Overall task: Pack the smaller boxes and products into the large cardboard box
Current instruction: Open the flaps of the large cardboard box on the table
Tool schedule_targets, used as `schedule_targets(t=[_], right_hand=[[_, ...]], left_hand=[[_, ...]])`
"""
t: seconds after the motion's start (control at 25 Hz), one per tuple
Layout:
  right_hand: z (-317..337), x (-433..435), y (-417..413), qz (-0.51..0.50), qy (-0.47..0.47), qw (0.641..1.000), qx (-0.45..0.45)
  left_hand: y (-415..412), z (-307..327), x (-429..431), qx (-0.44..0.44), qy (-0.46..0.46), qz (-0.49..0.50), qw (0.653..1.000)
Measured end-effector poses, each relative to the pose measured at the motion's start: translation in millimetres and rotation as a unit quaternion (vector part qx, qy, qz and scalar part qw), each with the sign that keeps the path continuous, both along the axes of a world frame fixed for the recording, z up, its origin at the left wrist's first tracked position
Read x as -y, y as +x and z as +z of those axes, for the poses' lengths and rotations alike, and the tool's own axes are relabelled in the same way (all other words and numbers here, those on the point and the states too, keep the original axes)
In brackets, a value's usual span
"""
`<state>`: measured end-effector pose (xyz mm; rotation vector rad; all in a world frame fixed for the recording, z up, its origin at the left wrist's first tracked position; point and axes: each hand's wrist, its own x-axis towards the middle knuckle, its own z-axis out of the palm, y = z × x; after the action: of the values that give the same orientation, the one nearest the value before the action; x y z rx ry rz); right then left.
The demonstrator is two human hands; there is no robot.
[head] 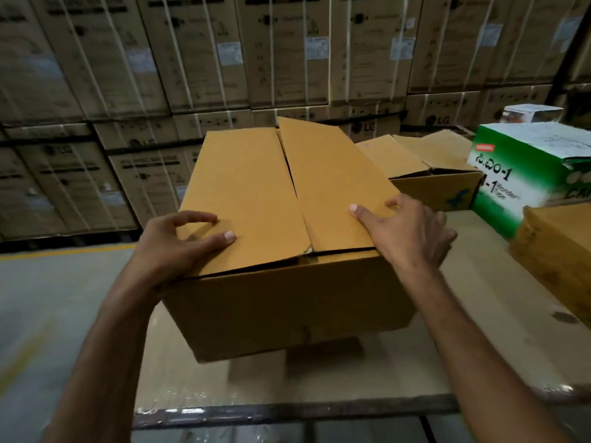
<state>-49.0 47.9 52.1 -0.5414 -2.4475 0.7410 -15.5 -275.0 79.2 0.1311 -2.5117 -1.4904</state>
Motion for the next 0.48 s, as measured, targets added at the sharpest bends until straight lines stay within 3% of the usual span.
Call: schedule_targets(t=[0.24,0.48], right_hand=[[-28,144,-35,0.024,-0.038,0.999,-0.017],[-29,201,-55,0.001,0.011,1.0,0.004]], left_hand=[[-29,-15,141,-0.004,-0.033,0.004,0.999],[-64,-48,208,0.024,-0.007,-0.008,1.0]])
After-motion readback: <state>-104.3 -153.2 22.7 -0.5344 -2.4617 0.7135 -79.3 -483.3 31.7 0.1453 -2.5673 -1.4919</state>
